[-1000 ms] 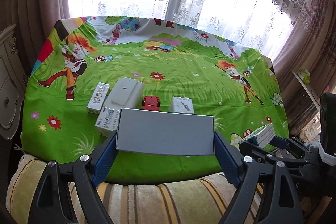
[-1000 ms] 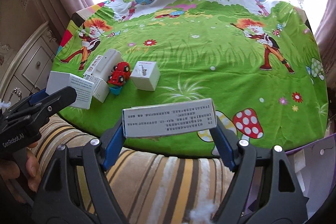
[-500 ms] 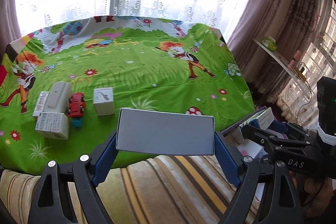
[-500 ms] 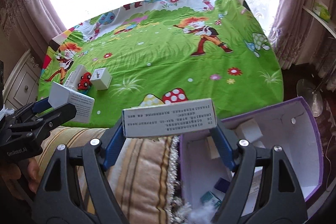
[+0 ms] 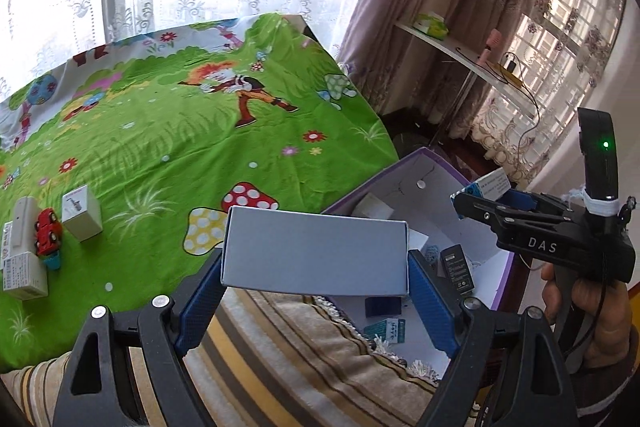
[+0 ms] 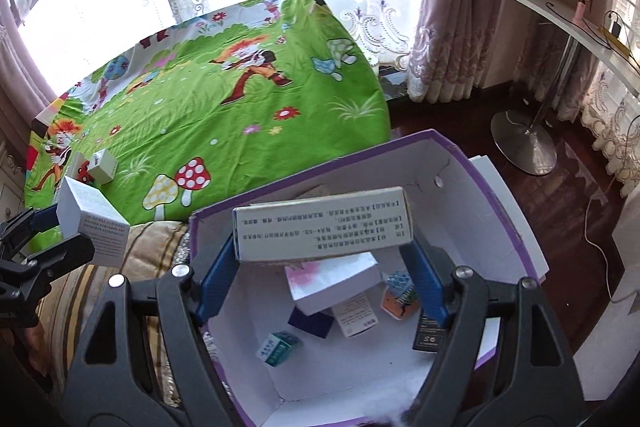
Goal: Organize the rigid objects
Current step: 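Carry the grey and white boxes into the purple-rimmed box and release both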
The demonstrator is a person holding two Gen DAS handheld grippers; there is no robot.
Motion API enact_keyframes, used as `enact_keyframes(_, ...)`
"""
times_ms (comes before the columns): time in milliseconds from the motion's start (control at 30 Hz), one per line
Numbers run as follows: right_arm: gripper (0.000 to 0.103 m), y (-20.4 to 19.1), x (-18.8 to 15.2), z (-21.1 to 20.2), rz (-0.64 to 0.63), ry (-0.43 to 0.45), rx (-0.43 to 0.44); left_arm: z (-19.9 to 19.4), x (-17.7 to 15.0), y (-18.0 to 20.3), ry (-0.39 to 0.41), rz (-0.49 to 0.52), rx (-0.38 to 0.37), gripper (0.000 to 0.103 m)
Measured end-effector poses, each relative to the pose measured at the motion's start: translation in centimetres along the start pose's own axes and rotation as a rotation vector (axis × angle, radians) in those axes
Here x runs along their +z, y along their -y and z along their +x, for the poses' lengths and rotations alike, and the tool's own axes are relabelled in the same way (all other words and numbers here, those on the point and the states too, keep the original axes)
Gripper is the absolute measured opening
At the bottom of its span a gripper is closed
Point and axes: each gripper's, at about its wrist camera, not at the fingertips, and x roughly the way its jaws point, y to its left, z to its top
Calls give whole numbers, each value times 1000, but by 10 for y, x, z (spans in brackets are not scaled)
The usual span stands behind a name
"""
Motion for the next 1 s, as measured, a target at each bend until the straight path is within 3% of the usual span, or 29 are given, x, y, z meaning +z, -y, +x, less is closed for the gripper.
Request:
enact_keyframes(133,80,21,0,-5,44,10,-35,9,0,21,-35,64,-51,88)
enact_keyframes(233,80,32,0,-8,69,8,-47,14,1,33,-56,84,-135,90)
enact_keyframes(333,87,35,0,-10,73,13,-63,15,0,40,-58,105,-153,91)
enact_keyframes(667,90,19,4,-18,19,62,-85,2,4,29,11,67,-136,95)
enact_keyframes(867,90,1,6,-24,-26,112,-86,-13,7,26,97,106,-115,95)
enact_keyframes(1000,90,-12,9,-27,-54,126,-82,-19,7,21,109,129,-94,95)
